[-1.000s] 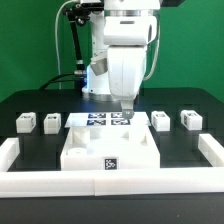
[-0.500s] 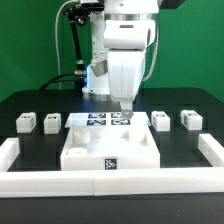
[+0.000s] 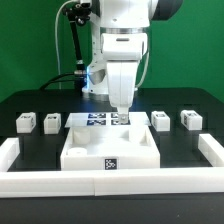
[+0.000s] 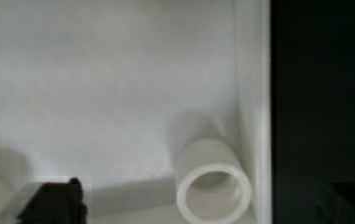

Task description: Assemble square table

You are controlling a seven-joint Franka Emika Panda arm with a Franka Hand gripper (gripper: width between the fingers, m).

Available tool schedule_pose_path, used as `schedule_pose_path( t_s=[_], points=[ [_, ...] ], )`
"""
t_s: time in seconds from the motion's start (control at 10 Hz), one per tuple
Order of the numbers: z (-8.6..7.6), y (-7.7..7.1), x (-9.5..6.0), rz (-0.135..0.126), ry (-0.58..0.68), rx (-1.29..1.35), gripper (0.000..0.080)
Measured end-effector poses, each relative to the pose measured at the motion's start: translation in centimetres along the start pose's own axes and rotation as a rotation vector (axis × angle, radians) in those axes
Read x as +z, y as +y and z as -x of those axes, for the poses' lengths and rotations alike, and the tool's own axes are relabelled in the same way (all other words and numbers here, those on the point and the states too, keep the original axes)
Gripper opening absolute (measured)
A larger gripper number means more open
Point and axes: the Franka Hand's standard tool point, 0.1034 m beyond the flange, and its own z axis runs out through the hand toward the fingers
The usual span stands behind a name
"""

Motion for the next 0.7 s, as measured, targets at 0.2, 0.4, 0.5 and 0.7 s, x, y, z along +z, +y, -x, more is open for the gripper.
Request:
schedule_pose_path(
  t_s=[0.2, 0.4, 0.5, 0.7],
  points=[
    [0.4, -0.6, 0.7, -0.015, -0.001, -0.039, 0.0649],
    [0.5, -0.6, 2.2, -0.015, 0.005, -0.047, 0.0649],
    [0.5, -0.9, 2.8, -0.019, 0.006, -0.048, 0.0649],
    [1.2, -1.5, 4.0, -0.045, 0.008, -0.037, 0.0649]
  ],
)
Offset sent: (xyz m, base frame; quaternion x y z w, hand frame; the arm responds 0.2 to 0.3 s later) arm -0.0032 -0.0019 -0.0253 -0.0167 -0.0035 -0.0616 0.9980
